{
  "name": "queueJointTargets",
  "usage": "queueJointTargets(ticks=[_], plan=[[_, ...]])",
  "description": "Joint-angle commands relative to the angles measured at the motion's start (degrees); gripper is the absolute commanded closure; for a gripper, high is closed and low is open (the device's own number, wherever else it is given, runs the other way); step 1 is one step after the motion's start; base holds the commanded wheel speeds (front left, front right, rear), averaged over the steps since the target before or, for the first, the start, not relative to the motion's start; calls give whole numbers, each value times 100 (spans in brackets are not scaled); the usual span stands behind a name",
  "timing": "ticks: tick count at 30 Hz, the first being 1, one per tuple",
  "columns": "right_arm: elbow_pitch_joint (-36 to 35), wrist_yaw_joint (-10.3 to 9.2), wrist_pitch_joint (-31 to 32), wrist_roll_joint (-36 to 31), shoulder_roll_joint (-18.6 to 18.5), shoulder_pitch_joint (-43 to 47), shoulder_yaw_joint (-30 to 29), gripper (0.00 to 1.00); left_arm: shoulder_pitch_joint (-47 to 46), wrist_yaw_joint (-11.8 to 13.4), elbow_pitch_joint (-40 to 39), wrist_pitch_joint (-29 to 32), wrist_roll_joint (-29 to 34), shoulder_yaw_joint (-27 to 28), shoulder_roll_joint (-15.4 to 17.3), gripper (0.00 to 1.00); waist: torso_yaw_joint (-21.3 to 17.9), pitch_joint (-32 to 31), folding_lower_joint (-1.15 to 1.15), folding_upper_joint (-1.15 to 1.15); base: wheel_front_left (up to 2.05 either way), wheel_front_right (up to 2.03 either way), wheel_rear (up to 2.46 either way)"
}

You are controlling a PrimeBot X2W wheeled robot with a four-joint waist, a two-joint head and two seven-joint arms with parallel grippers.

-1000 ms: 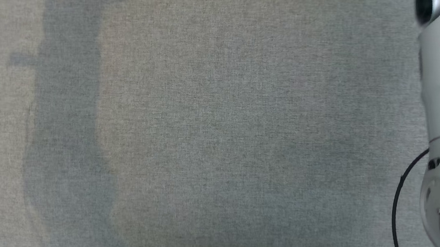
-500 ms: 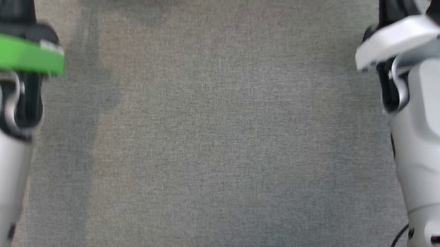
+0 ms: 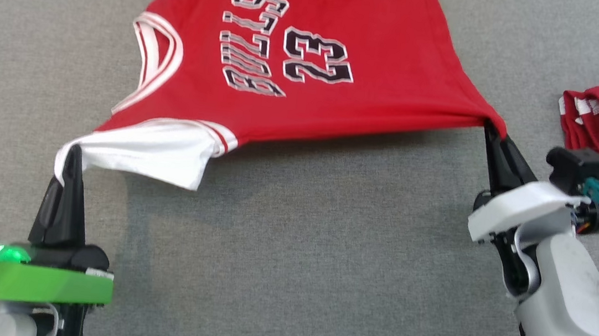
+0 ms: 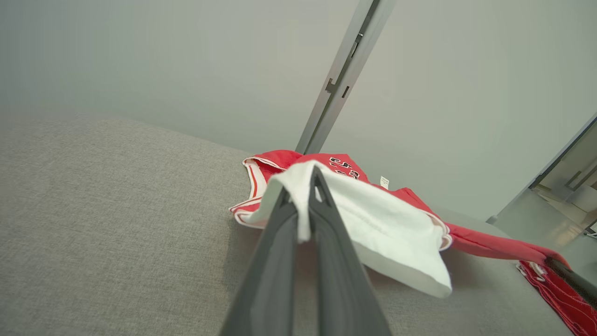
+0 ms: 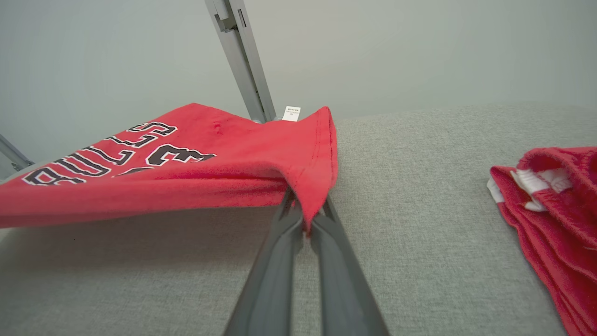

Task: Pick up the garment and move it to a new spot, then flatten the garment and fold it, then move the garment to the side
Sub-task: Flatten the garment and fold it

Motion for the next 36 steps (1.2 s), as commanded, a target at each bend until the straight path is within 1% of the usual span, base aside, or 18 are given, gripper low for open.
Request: queueJointTargets(ticks=[1, 8, 12, 14, 16, 18, 21, 27, 31, 36], plan=[[-266, -10, 112, 50, -13, 362, -99, 100, 258, 75, -170, 17, 15, 8, 2, 100, 122, -518, 0, 0, 0, 0, 0], [-2221, -10, 967, -137, 190, 2201, -723, 100, 1247, 439, -1101, 251, 138, -5, 118, 100, 236, -862, 0, 0, 0, 0, 0], [-3263, -10, 1503, -258, 291, 3141, -973, 100, 1612, 578, -1451, 457, 180, -46, 207, 100, 256, -924, 0, 0, 0, 0, 0], [-3683, -10, 1760, -265, 315, 3510, -1011, 100, 1745, 620, -1531, 541, 142, -89, 193, 100, 241, -940, 0, 0, 0, 0, 0], [-3889, -10, 1943, -46, 321, 3771, -986, 100, 1840, 639, -1519, 634, 87, -145, 184, 100, 200, -954, 0, 0, 0, 0, 0], [-3883, -10, 2062, 74, 320, 3928, -954, 100, 1888, 620, -1388, 784, 57, -262, 200, 100, 159, -961, 0, 0, 0, 0, 0], [-3600, -10, 2112, 112, 324, 3904, -914, 100, 1837, 544, -1079, 883, 37, -415, 187, 100, 119, -945, 0, 0, 0, 0, 0], [-2841, -10, 2035, -68, 323, 3512, -769, 100, 1555, 360, -403, 903, 43, -615, 133, 100, 89, -863, 0, 0, 0, 0, 0], [-2519, -10, 2056, -144, 324, 3276, -686, 100, 1324, 265, -72, 850, 29, -687, 84, 100, 108, -800, 0, 0, 0, 0, 0], [-2283, -9, 2052, -132, 323, 2973, -629, 100, 871, 198, 256, 758, 80, -700, 22, 100, 104, -699, 0, 0, 0, 0, 0]])
